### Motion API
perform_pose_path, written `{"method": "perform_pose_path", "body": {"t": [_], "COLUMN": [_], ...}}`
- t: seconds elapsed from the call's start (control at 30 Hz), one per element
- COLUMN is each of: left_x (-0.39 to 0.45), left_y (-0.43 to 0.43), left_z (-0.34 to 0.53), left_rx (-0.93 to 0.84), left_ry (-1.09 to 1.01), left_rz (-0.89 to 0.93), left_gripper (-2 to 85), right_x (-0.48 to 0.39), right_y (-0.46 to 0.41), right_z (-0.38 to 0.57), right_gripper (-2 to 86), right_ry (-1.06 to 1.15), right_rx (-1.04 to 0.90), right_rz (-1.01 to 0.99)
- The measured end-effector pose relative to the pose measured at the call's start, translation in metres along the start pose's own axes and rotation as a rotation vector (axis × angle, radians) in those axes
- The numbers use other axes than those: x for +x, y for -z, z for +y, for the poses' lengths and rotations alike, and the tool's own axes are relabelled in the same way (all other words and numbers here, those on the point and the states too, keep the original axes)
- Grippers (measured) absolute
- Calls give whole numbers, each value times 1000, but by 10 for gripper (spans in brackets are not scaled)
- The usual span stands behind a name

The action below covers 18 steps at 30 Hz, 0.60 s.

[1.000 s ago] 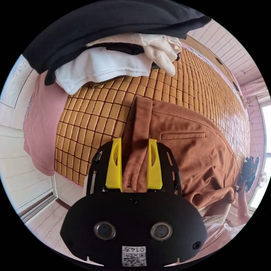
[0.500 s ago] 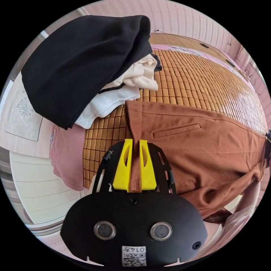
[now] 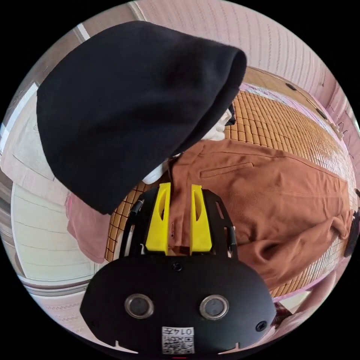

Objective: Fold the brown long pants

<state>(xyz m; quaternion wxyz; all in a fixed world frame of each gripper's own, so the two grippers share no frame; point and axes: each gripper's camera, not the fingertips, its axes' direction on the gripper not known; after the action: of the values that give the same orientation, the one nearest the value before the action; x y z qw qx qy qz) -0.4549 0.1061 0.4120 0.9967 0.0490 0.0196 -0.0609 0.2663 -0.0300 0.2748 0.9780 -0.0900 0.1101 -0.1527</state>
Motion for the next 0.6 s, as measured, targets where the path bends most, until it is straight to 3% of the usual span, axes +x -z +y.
{"method": "perform_pose_path", "body": {"t": [0.1, 0.23, 0.33, 0.47, 0.6], "left_x": [24, 97, 139, 181, 217], "left_y": [40, 58, 58, 36, 18], "left_z": [47, 123, 152, 155, 152], "left_rx": [100, 8, -39, -111, -195], "left_ry": [-159, -339, -359, -316, -395], "left_rz": [87, 297, 415, 467, 364], "left_gripper": [86, 93, 105, 117, 107], "right_x": [28, 59, 54, 46, 53], "right_y": [24, 31, 30, 22, -18], "right_z": [65, 148, 151, 124, 112], "right_gripper": [99, 111, 120, 128, 72], "right_ry": [-133, -328, -288, -238, -253], "right_rx": [32, 35, 11, -4, -259], "right_rz": [-41, -186, -182, -115, -148]}}
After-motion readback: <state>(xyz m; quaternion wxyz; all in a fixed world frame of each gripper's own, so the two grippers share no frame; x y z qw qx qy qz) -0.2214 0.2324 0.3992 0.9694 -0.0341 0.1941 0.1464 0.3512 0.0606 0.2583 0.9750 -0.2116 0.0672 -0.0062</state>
